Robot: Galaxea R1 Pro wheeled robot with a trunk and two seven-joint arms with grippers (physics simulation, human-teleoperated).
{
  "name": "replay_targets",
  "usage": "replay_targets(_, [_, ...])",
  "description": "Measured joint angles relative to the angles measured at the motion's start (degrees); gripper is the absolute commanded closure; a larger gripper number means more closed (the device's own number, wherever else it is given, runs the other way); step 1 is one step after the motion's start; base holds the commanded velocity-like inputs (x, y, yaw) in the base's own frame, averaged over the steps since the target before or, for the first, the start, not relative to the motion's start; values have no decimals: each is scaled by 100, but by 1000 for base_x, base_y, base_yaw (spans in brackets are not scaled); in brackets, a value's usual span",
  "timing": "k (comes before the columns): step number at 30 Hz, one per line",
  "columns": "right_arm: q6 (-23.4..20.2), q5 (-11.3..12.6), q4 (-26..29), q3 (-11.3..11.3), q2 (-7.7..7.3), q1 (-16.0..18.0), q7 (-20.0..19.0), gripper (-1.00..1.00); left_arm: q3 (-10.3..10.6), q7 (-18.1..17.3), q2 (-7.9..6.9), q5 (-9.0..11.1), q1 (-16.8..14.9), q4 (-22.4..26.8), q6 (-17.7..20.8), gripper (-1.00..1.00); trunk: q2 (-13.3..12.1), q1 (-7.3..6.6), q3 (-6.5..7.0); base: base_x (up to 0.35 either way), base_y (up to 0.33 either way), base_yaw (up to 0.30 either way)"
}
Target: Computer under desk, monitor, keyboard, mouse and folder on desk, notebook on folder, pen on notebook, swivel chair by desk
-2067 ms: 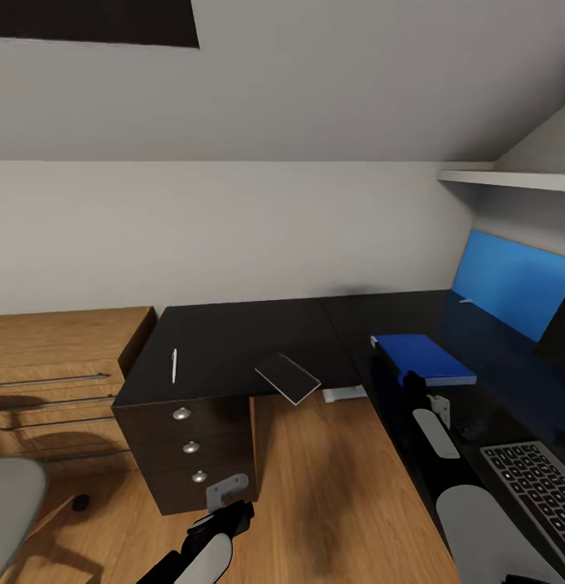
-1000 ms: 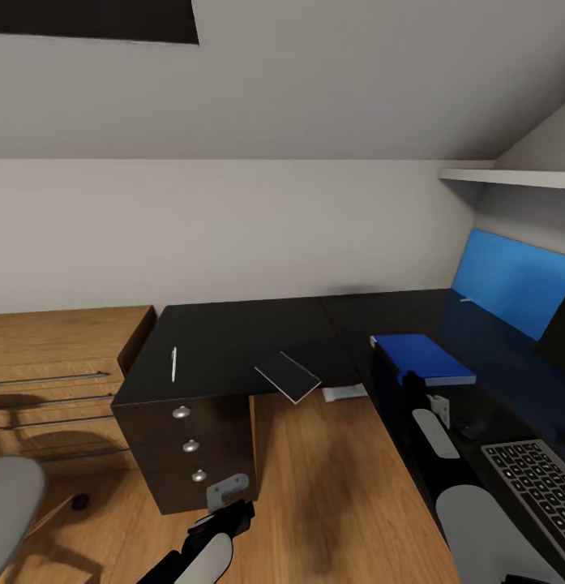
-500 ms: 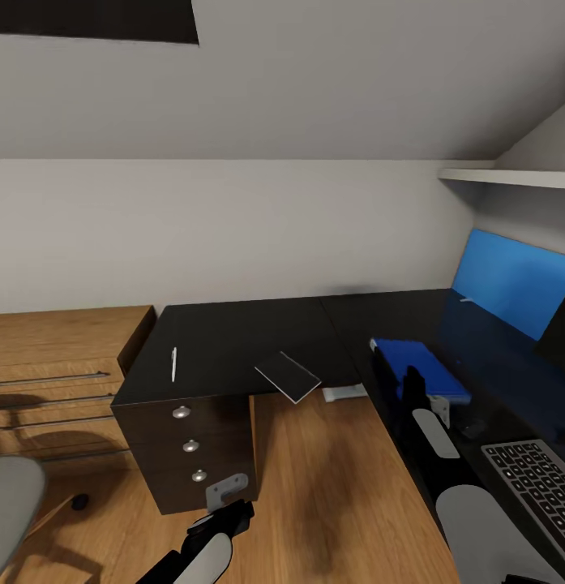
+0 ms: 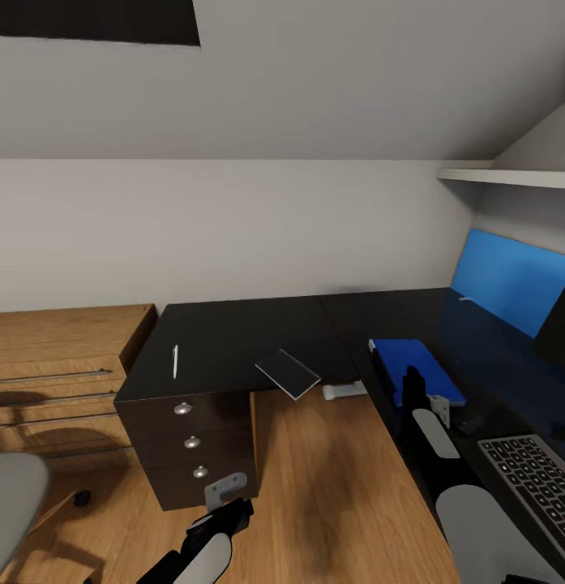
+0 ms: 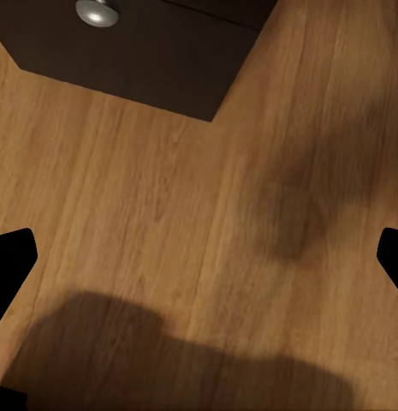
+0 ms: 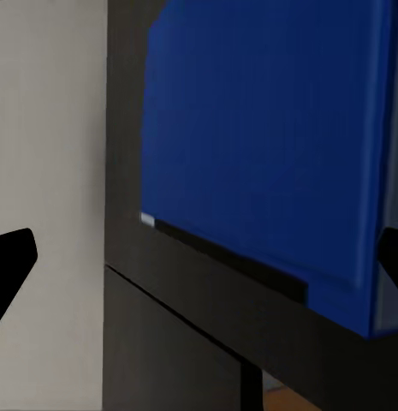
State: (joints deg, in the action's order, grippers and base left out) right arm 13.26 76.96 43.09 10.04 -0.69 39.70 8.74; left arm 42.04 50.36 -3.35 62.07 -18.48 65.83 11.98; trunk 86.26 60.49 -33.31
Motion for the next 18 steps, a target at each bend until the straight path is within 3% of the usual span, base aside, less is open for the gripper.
replay_targets(18, [23,0,281,-1,10,-33,18,-100,-13,0,4,-10,0,-130,-1,-100,0,0,0,-1,0,0])
